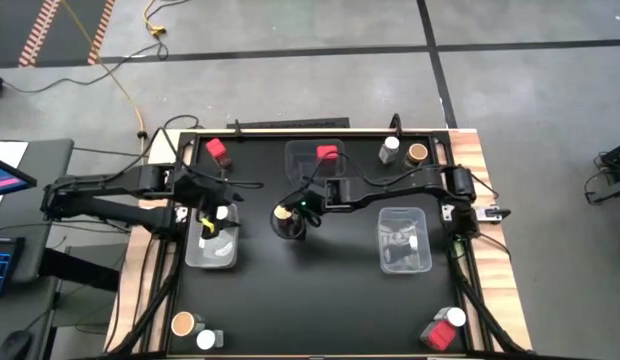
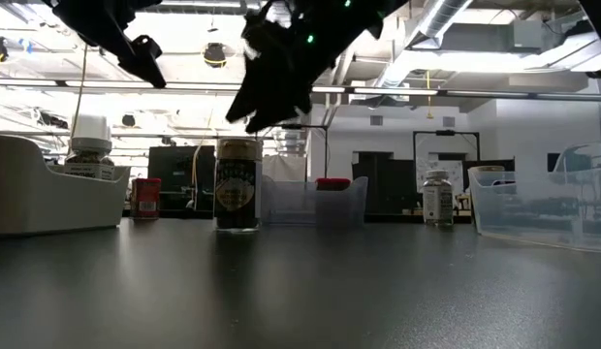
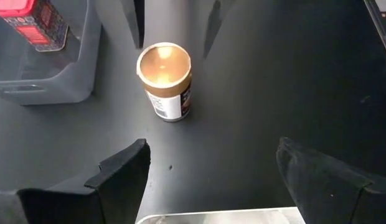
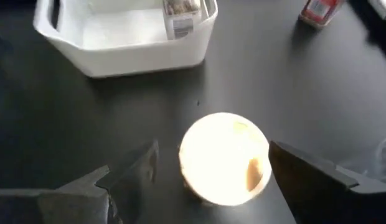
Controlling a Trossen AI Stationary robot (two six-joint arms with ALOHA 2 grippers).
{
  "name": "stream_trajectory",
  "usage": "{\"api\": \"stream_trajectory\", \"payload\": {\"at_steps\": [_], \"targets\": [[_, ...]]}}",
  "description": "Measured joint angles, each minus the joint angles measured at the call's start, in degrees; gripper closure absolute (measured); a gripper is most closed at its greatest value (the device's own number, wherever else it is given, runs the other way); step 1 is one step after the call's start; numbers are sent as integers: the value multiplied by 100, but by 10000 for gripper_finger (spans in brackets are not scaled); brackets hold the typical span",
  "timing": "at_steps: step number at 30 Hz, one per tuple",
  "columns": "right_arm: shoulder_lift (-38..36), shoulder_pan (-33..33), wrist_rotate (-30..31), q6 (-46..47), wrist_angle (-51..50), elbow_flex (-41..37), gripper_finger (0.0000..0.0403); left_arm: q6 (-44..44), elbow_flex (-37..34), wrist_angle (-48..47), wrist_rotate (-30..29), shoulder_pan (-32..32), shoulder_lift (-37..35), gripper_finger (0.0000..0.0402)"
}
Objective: Sort spices by type
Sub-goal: Put the top left gold seasoning bottle into the transparent bin
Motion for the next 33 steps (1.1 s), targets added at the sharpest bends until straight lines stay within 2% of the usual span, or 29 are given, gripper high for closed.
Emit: {"api": "stream_trajectory", "payload": {"at_steps": [5,15,24,28,33], "targets": [[-162,-28,1,-2,282,13,70,104,2,-4,0,2,104,68],[-206,-37,35,-61,108,8,65,91,2,-4,0,2,163,68],[-208,-129,33,-20,-293,8,6,39,2,-4,0,2,160,68],[-208,-131,35,271,-353,8,15,15,2,-2,0,2,162,68],[-207,-131,35,-79,-392,8,21,-44,2,-3,0,2,162,68]]}}
